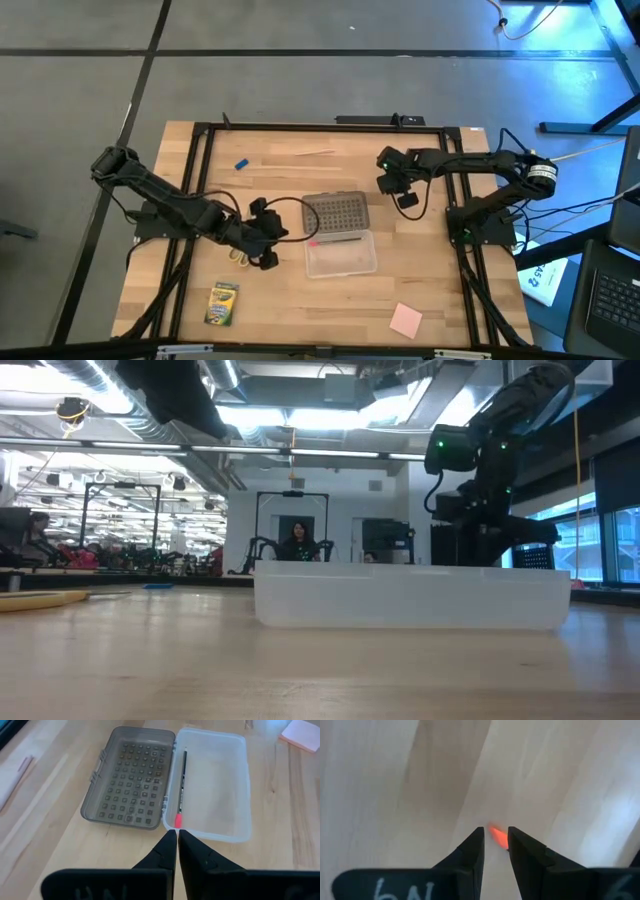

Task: Pack school essentials
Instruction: Put the black and orange pencil into the transparent supply box

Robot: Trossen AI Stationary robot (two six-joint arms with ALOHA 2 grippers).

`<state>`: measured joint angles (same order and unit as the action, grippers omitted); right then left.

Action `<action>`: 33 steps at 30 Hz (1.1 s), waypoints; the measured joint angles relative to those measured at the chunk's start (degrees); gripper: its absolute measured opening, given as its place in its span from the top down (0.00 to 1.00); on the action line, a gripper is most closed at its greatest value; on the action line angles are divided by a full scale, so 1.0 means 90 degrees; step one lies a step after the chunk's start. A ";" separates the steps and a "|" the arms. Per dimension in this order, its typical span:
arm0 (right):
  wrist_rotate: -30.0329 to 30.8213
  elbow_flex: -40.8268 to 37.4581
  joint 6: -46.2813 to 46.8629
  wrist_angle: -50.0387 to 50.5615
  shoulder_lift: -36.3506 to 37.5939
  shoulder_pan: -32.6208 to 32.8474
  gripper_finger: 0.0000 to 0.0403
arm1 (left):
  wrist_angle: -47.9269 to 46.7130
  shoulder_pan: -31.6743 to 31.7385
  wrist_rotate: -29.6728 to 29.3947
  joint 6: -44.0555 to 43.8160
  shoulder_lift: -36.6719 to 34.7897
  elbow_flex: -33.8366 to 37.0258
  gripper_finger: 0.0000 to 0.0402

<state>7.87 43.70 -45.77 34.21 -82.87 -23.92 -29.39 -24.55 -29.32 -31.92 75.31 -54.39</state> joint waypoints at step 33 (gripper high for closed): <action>0.0398 0.0000 -0.0454 -0.0299 -0.0749 -0.0158 0.57 | -0.0015 0.0281 0.0002 0.0289 0.0000 0.0000 0.97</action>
<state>11.44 43.70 -49.86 31.51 -89.61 -25.34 -29.52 -22.02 -29.30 -29.32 75.31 -54.39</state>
